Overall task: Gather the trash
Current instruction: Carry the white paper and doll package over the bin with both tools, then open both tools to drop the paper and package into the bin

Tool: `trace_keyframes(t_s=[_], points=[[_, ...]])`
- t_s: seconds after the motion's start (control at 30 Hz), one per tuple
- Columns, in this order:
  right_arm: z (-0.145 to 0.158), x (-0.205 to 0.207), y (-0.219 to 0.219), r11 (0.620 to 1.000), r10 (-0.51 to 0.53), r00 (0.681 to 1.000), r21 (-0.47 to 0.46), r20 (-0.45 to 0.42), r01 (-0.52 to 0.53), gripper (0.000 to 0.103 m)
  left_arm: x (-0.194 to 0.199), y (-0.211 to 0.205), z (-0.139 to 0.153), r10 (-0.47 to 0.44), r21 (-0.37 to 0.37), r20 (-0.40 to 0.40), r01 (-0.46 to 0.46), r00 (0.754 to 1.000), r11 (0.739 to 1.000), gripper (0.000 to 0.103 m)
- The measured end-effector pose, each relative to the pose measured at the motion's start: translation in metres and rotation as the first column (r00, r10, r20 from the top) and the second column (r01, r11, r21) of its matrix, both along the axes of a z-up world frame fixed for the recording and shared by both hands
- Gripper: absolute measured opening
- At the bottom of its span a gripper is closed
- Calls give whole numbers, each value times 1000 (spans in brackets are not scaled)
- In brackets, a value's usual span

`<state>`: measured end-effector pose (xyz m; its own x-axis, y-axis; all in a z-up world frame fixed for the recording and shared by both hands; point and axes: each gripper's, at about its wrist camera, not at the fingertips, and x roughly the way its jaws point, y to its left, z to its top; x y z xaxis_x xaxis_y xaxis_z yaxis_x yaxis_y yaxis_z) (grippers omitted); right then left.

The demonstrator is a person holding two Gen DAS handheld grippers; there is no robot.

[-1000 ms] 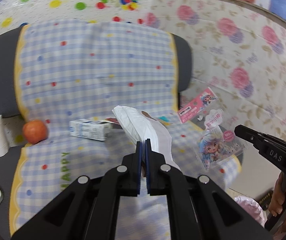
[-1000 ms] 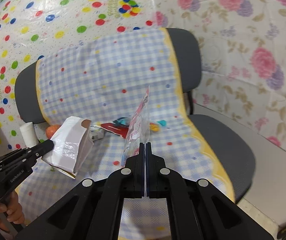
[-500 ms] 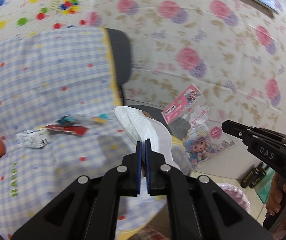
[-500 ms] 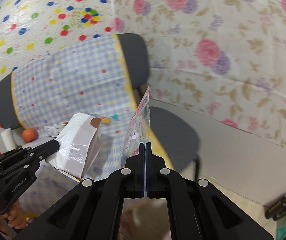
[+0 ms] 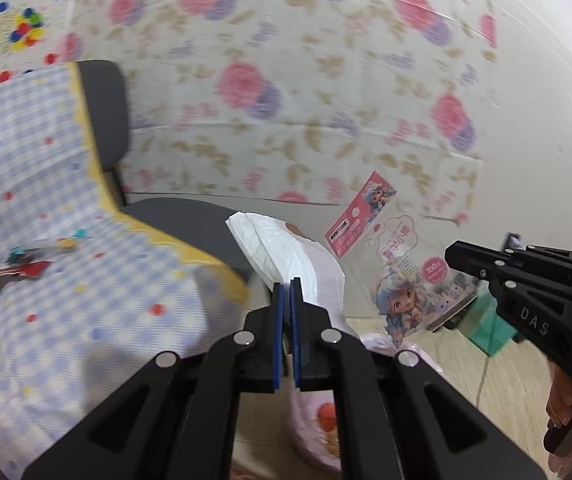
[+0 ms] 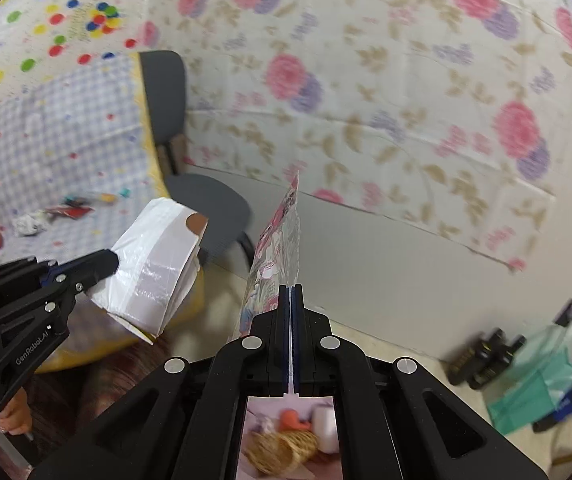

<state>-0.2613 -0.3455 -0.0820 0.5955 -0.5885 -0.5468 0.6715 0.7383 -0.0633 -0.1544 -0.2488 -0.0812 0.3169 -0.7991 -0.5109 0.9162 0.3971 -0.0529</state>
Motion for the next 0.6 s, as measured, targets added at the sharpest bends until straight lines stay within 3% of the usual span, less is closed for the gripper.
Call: trace_keyframes(t_s=[0.27, 0.6], points=[[-16, -38, -6, 996, -91, 993, -20, -79, 90, 2, -40, -29, -23, -114, 54, -6, 114, 993, 992, 2], [-51, -46, -29, 989, -125, 980, 53, -156, 135, 2, -48, -57, -40, -163, 116, -47, 167, 986, 979, 2]])
